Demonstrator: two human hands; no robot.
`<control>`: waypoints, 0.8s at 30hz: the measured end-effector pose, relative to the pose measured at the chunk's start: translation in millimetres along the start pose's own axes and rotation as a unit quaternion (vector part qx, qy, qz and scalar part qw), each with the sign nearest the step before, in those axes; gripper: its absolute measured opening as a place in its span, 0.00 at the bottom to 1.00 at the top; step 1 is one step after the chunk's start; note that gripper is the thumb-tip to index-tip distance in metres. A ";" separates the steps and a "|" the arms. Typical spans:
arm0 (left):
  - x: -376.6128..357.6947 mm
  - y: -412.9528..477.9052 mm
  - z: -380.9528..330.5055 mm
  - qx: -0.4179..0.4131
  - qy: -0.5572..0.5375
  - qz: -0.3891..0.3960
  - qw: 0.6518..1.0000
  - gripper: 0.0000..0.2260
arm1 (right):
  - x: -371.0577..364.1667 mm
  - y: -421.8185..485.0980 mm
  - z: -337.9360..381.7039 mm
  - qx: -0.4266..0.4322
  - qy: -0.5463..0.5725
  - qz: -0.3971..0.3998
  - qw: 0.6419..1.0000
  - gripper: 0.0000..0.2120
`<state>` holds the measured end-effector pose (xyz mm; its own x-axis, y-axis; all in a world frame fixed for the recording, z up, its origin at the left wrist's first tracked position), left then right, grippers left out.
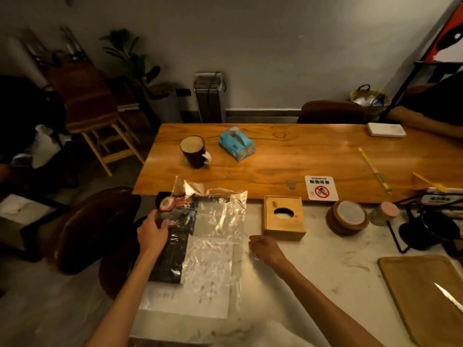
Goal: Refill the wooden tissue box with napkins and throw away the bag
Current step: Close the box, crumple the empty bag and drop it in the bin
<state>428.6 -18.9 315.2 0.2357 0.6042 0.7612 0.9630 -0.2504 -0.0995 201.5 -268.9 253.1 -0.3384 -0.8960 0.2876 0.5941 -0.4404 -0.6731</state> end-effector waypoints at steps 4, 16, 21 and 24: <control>-4.5 12.6 36.4 0.023 -0.057 0.071 0.996 0.14 | -32.8 17.0 12.7 -0.035 0.082 -0.011 0.996 0.10; 12.3 -4.0 29.7 -0.029 -0.195 0.128 0.972 0.03 | -27.7 2.8 3.1 -0.054 0.199 -0.034 0.978 0.07; 7.0 -12.7 31.7 -0.007 -0.296 0.170 0.940 0.07 | -13.9 -18.7 7.1 0.008 0.225 -0.004 0.974 0.11; 8.4 -21.7 12.8 -0.014 -0.371 0.231 0.899 0.17 | -3.3 -32.1 12.8 0.036 0.229 0.031 0.972 0.13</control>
<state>411.3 1.3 315.5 0.6425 0.7663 0.0042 0.7381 -0.6174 -0.2720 192.9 -252.6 282.6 -0.5806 -0.8084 -0.0967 0.6679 -0.4050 -0.6244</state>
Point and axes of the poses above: each hand's wrist, its own y-axis towards the middle knuckle, its own x-axis out of the back of the hand, z = x × y, the point moved 6 cm from there along y, towards the middle knuckle, and after that the axes turned 10 degrees about -x, right-handed, at the moved point
